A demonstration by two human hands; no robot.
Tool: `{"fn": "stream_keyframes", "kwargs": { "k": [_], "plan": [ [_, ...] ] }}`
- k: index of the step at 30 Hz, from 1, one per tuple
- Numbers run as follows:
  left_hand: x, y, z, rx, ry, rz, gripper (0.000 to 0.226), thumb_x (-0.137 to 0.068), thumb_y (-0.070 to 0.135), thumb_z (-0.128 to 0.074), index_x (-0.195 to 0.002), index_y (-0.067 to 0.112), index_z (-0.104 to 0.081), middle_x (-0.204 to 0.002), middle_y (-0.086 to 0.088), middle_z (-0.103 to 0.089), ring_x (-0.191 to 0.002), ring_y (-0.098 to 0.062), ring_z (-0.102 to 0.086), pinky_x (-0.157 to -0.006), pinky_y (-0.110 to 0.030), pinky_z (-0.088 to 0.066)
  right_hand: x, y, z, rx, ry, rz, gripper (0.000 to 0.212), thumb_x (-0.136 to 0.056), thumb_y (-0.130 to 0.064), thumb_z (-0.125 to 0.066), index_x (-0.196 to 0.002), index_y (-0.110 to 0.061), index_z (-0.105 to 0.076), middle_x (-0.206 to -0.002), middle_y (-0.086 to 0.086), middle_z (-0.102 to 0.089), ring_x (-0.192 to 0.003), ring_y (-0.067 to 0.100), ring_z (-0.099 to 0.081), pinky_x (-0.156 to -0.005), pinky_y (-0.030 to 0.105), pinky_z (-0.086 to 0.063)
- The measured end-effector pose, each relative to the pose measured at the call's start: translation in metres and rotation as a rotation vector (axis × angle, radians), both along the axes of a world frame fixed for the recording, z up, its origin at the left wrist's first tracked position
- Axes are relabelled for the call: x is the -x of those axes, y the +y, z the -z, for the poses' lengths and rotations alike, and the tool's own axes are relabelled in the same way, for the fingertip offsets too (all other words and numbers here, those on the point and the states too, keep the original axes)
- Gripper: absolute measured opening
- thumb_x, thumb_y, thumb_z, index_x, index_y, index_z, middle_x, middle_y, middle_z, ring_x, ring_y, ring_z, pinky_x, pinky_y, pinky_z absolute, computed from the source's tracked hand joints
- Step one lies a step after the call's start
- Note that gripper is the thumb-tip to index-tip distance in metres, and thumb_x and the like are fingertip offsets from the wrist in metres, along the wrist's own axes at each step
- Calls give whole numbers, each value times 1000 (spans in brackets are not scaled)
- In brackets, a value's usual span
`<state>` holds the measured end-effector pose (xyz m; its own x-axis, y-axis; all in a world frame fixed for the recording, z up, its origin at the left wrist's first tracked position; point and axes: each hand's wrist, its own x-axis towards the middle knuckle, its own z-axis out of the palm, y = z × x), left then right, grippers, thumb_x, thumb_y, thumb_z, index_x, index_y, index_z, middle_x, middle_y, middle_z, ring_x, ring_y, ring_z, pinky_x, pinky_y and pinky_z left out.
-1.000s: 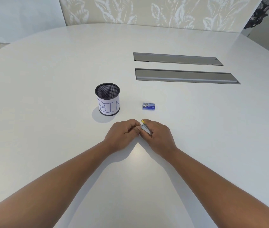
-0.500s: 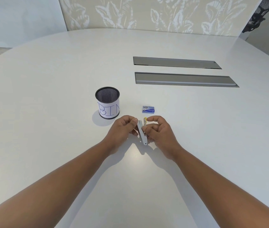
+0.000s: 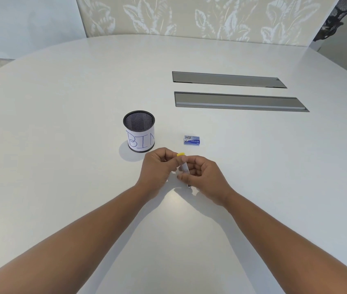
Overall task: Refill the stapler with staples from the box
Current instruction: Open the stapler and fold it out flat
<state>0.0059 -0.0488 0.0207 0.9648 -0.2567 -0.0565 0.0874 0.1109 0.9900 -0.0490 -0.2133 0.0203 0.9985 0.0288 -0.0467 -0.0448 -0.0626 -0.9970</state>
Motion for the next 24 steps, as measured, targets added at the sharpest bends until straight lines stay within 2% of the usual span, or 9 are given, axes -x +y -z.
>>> {"fn": "stream_keyframes", "kwargs": {
  "k": [4,7,9,11,13,15,18,21,24],
  "plan": [
    [3,-5,1,42,-12,32,12,-75,21,-88,-79,16,-77,-77,0,-72,-64,-16,-61,-62,-25,-52,0,-2,1,72,-4,14,10,-92,-7,-70,-100,-12,-74,-70,-4,-66,-59,9,-55,-59,23,-47],
    [0,-3,4,-11,-72,26,20,-78,16,-86,-96,20,-79,-87,6,-64,-67,-14,-53,-61,-18,-47,0,-4,-4,39,48,-3,11,-95,-14,-68,-102,-16,-75,-82,10,-72,-72,16,-65,-64,24,-49],
    [-2,-3,5,-22,-54,28,41,-78,17,-87,-114,28,-71,-93,7,-61,-68,-12,-55,-63,-20,-50,-1,-5,-5,-31,66,-25,18,-97,-13,-66,-114,-15,-73,-94,10,-72,-88,23,-72,-78,35,-55],
    [-4,-3,6,-6,-7,55,49,-80,17,-85,-122,26,-64,-99,0,-63,-73,-14,-60,-71,-27,-55,-2,-5,-6,-77,58,-21,25,-98,-12,-66,-122,-16,-70,-98,7,-67,-94,27,-73,-88,41,-55],
    [-6,-4,4,-38,30,100,36,-82,21,-83,-113,17,-66,-92,-9,-66,-76,-21,-63,-71,-30,-58,-3,-5,-5,-138,57,23,37,-96,-8,-67,-131,-19,-63,-98,9,-63,-93,29,-73,-91,46,-56],
    [-8,-5,1,-65,68,131,25,-85,22,-81,-100,9,-68,-84,-17,-64,-69,-24,-64,-63,-28,-55,-5,-4,-4,-192,71,68,51,-94,-1,-67,-141,-18,-53,-93,8,-66,-89,30,-74,-89,47,-57],
    [-11,-9,-5,-71,133,136,15,-89,19,-77,-92,7,-68,-77,-16,-60,-57,-20,-60,-51,-23,-50,-7,-3,-2,-194,72,55,53,-94,-3,-67,-141,-22,-51,-87,4,-71,-87,29,-73,-82,47,-59],
    [-12,-13,-8,-48,180,102,8,-91,14,-74,-95,9,-69,-78,-13,-56,-57,-18,-56,-50,-24,-48,-6,-2,-2,-214,75,38,43,-96,-4,-66,-135,-18,-54,-93,16,-74,-91,36,-73,-83,54,-60],
    [-12,-15,-7,6,229,80,21,-90,12,-74,-109,7,-67,-83,-10,-56,-64,-20,-57,-55,-26,-50,-6,-1,-2,-235,77,53,39,-95,-3,-66,-130,-14,-53,-99,26,-74,-94,42,-73,-82,53,-60]
  ]
}}
